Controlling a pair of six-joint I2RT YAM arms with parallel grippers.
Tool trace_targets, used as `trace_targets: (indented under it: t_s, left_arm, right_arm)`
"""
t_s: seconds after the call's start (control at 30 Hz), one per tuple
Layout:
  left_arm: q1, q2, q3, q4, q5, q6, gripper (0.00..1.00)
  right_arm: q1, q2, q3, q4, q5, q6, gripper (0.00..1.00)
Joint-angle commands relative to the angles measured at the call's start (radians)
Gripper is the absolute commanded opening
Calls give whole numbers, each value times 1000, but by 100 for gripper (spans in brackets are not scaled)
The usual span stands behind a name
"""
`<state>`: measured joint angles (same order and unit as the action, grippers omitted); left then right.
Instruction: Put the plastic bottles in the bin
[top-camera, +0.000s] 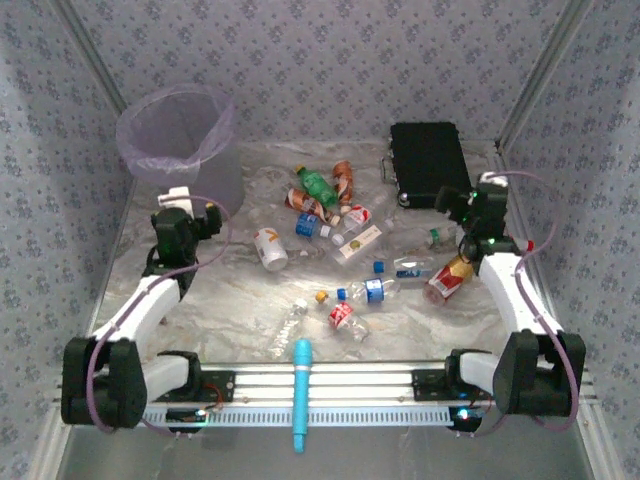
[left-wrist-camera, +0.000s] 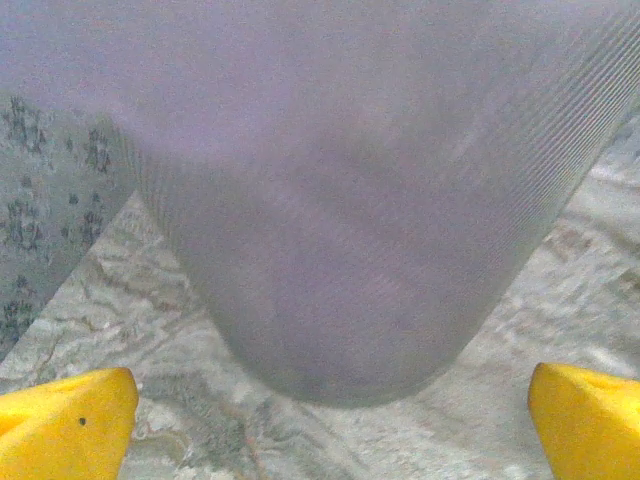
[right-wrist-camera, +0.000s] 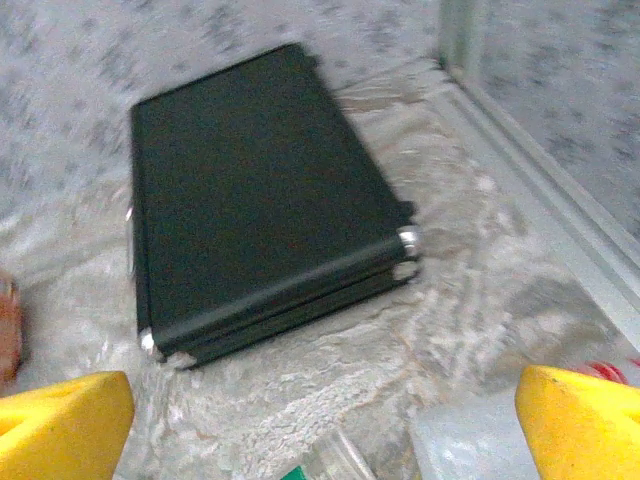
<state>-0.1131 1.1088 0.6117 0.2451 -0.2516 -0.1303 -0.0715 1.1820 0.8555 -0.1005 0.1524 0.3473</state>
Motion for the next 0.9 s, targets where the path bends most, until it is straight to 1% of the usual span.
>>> trace_targets:
  t_s: [0.0,0.07,0.13,0.2,0.3,0.43,0.5,0.63,0.7,0.8,0.87]
  left_arm:
    - [-53,-41,129,-372,-26,-84,100]
    - [-92,-32,201,-491,-2,-84,100]
    - [-127,-14,249,-570,25,-82,100]
    - [-160,3,282,-617,54,-74,100]
    - [-206,18,322,-657,85,-47,100]
    - [-229,32,372,-698,127,-29,100]
    - [-236,31,385,-703,143,-25,100]
    - [-246,25,397,-708,151,-24,100]
    - [-245,22,400,-714,138,-31,100]
    - [-245,17,407,-726,117,-48,99]
    - [-246,18,412,-730,116,-57,98]
  right_arm:
    - [-85,16,82,-440,74,326,100]
    - [-126,43,99,-445,68,378,100]
    - [-183,88,103,-422,33,442,100]
    - [-236,138,102,-388,-2,498,100]
    - [-296,203,84,-288,-30,572,100]
    - [-320,299,98,-233,1,639,100]
    - [-332,365,111,-210,-6,666,100]
    - [-340,456,136,-165,-17,684,100]
    - [-342,499,150,-159,-15,691,100]
    - [-349,545,162,-132,-41,696,96]
    - [-346,554,162,-116,-41,691,90]
